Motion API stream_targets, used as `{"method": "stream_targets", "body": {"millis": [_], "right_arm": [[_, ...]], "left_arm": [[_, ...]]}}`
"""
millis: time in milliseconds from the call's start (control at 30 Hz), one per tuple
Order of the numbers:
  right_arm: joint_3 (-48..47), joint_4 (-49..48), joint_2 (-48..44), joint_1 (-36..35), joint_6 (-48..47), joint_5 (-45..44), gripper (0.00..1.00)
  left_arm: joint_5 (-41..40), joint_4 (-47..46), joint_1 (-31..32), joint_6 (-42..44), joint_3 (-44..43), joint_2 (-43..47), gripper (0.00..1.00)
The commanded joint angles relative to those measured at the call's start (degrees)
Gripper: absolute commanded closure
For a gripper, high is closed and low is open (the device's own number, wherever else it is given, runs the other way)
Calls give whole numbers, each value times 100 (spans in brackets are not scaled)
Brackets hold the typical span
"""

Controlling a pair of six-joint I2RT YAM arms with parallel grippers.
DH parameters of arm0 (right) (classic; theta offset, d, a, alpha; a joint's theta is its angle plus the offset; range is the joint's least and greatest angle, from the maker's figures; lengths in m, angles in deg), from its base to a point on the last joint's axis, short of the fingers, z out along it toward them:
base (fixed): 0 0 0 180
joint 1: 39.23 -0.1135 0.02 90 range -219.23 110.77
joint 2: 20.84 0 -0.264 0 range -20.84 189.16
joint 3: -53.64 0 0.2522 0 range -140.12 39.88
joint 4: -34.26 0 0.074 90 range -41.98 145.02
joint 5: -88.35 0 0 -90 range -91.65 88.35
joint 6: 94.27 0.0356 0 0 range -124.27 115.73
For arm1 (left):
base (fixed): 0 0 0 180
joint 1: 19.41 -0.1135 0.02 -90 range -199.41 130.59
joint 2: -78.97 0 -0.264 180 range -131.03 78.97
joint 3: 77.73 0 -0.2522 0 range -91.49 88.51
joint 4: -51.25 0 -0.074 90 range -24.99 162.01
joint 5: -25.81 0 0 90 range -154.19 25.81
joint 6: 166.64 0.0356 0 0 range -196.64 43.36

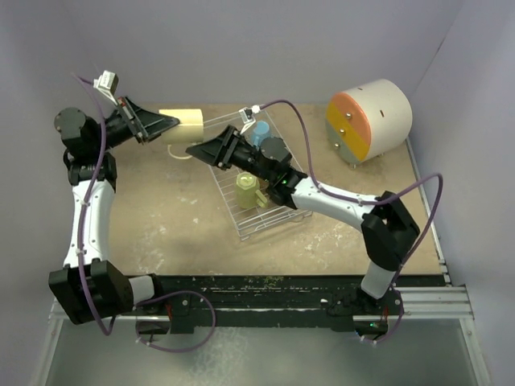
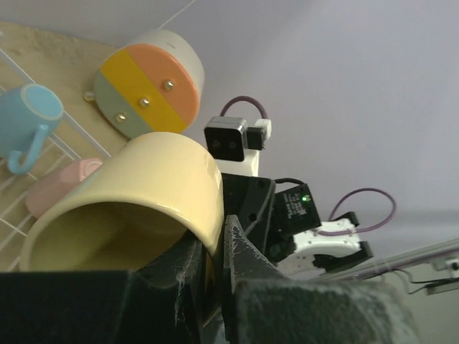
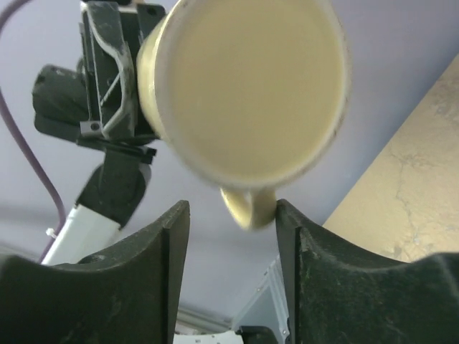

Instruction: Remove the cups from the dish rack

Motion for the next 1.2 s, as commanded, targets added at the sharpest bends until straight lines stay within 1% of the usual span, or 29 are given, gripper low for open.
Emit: {"method": "stream_targets", "body": {"millis": [0, 100, 200, 300, 333, 400, 533, 667, 767, 867, 1033, 1167], "right_arm": [[201, -175, -731, 41, -168, 188, 43], [458, 170, -1028, 122, -302, 117, 37], [720, 632, -1407, 259, -443, 13, 36], [864, 1209, -1804, 389, -675, -96, 36], [883, 1483, -1964, 414, -802, -174, 36], [858, 1933, -2265, 452, -1030, -336, 36], [581, 2922, -2523, 501, -1435, -550, 36], [404, 3580, -2639, 540, -1714, -680, 36], [384, 3898, -2723, 556, -1883, -782, 34], [360, 4168, -2762, 557, -2002, -856, 34], [397, 4399, -2792, 556, -2071, -916, 34], [462, 4466, -2823, 553, -2062, -967, 34]], "left_arm": [[-321, 1603, -72, 2477, -1246, 157, 100], [-658, 3351, -97, 4016, -2164, 14, 100], [-1269, 4781, -96, 5438, -2990, -121, 100], [-1870, 6307, -100, 6909, -3937, -555, 100], [-2042, 6774, -96, 7347, -4140, -718, 100], [-2570, 7294, -96, 8134, -4239, -927, 100], [-3691, 7713, -94, 9299, -4073, -1187, 100], [-4489, 8165, -80, 9913, -4134, -1669, 100], [-4889, 7935, 54, 10183, -3694, -1681, 100], [-5541, 7724, 420, 10457, -3207, -1803, 100], [-5760, 7174, 583, 10435, -2855, -2128, 100], [-5823, 6970, 626, 10365, -2925, -2616, 100]]}}
